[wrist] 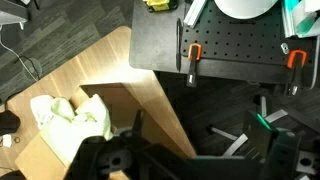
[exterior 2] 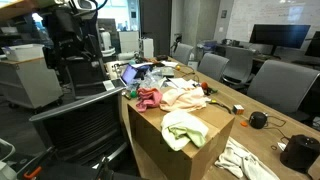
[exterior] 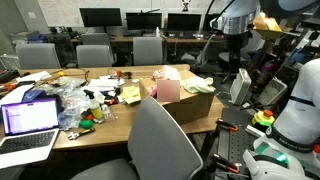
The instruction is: Put the green towel, the pink shirt and the peach shirt on the backrest of the chair respectively
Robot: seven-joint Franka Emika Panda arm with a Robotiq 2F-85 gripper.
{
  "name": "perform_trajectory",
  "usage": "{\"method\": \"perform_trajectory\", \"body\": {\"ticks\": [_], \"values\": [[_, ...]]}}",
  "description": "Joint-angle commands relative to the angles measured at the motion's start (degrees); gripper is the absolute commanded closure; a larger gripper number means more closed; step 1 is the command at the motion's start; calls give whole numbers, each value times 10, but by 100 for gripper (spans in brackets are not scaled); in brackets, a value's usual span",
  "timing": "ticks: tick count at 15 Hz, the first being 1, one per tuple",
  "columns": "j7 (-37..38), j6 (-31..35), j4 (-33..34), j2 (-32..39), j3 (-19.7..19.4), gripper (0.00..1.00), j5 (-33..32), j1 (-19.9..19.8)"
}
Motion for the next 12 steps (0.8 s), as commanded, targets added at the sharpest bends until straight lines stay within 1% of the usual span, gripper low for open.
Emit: {"method": "perform_trajectory", "body": {"ticks": [1, 9, 12], "values": [[7, -3, 1, 1, -9, 0, -5, 12], [6, -3, 4, 3, -11, 0, -8, 10], [8, -8, 23, 13, -21, 0, -26, -6]]}}
